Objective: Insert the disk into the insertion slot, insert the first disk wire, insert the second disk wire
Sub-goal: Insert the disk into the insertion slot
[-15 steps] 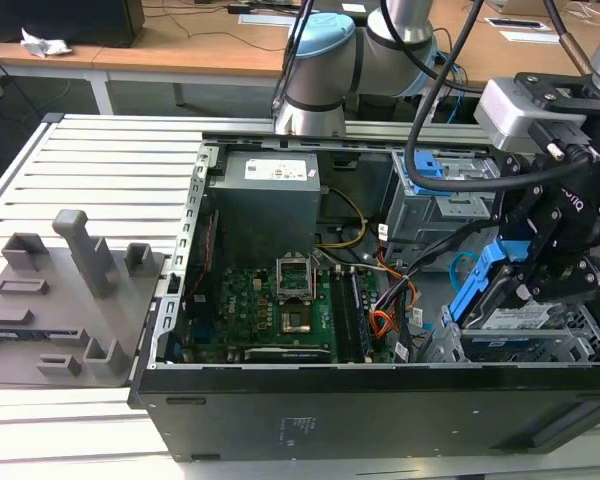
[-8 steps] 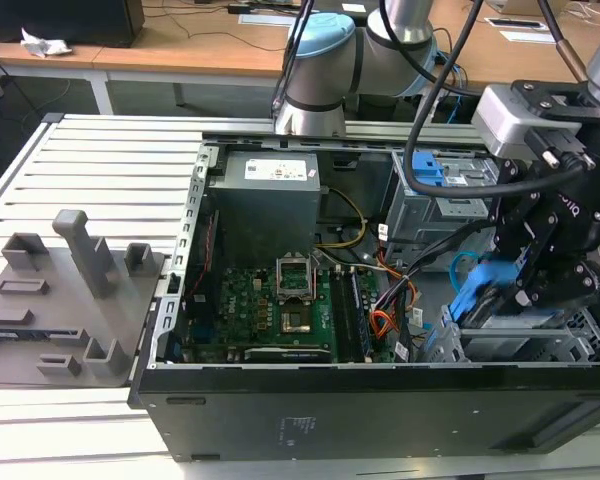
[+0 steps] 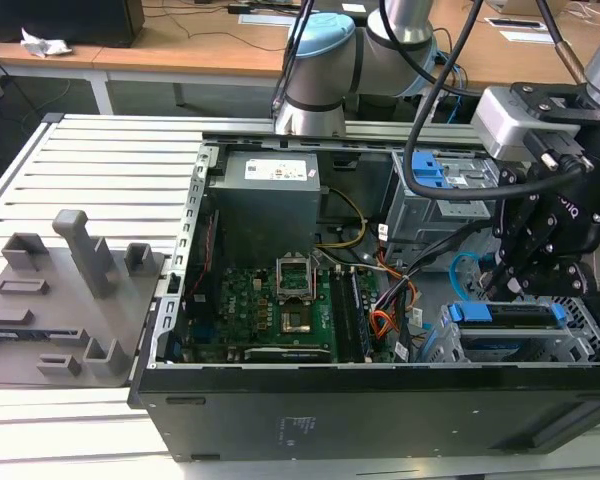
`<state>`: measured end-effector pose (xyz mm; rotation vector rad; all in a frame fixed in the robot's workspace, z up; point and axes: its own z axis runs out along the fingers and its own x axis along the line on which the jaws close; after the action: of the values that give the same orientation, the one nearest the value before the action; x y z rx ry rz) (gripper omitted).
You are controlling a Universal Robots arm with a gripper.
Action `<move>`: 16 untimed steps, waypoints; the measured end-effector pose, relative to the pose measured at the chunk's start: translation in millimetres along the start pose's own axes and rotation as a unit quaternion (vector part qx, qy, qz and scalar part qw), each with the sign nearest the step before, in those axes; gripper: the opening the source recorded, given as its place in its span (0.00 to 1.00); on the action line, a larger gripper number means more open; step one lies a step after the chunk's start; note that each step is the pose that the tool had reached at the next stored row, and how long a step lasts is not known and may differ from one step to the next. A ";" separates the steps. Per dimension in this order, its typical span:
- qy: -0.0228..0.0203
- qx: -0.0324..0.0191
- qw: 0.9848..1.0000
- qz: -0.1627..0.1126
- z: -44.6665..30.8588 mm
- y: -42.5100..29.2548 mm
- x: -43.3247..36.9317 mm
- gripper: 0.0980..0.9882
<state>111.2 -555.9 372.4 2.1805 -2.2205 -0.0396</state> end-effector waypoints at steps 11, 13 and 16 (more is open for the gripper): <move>0.000 0.000 1.000 0.000 1.2 -0.1 0.0 0.01; 0.000 0.000 1.000 0.000 1.3 -3.2 0.0 0.01; 0.000 -0.001 1.000 0.000 0.7 -15.1 -0.5 0.01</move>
<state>126.2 -555.7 371.1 2.1797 -2.2196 -0.0410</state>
